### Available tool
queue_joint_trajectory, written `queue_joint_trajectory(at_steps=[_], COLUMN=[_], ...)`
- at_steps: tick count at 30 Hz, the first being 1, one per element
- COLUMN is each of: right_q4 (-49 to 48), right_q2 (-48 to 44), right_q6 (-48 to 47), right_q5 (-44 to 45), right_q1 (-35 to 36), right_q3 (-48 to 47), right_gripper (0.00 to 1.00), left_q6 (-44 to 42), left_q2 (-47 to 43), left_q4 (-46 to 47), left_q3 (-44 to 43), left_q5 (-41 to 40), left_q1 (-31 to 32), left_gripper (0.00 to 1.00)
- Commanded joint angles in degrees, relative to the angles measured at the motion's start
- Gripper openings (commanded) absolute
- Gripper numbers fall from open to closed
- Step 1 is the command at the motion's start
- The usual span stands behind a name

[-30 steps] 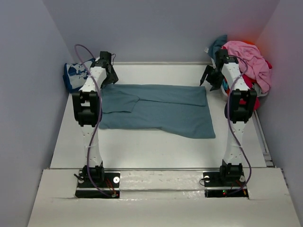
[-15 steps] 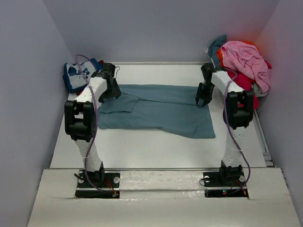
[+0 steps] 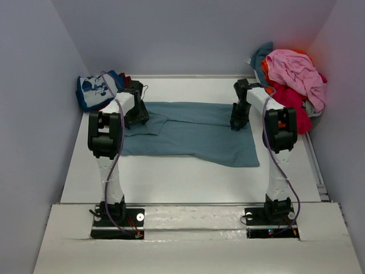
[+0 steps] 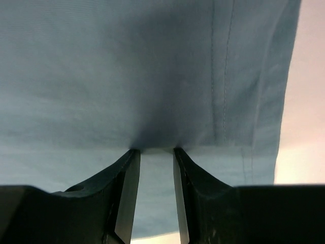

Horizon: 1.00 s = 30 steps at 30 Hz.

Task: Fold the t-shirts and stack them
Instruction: Grap the side of the flattened tshirt closest away from the robot with both arms

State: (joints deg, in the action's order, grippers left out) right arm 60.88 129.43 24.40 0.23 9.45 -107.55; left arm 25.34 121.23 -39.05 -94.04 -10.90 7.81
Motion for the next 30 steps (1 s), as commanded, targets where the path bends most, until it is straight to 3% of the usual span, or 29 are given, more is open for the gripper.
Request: queue_joint_trajectory(at_steps=[1,11,17,26,30], right_q4=[-0.5,2.92,8.19,8.11,4.61], right_q2=[2.41,9.44,16.46,17.62,12.54], right_q6=[-0.41,0.03,1.08,1.35,0.65], right_q5=[0.74,1.35,1.53,2.49,2.5], right_q1=[-0.14,-0.14,-1.45,-5.15,-5.15], right_q3=[-2.49,-11.97,-26.62,-30.7,-25.81], right_gripper=[0.38,0.44,0.45,0.46,0.49], left_q6=[-0.73,-1.0,-1.7,-3.19,-2.93], left_q2=[2.43,12.44,18.94,20.98,18.7], left_q4=[-2.44,-7.71,-11.31,-10.0,-6.94], left_q3=[-4.22,-19.49,-30.4,-32.17,-29.81], left_q5=[0.17,0.7,0.7,0.26,-0.35], left_q1=[-0.08,-0.08,-0.08,-0.08,-0.08], left_gripper=[0.83,0.83,0.83,0.83,0.83])
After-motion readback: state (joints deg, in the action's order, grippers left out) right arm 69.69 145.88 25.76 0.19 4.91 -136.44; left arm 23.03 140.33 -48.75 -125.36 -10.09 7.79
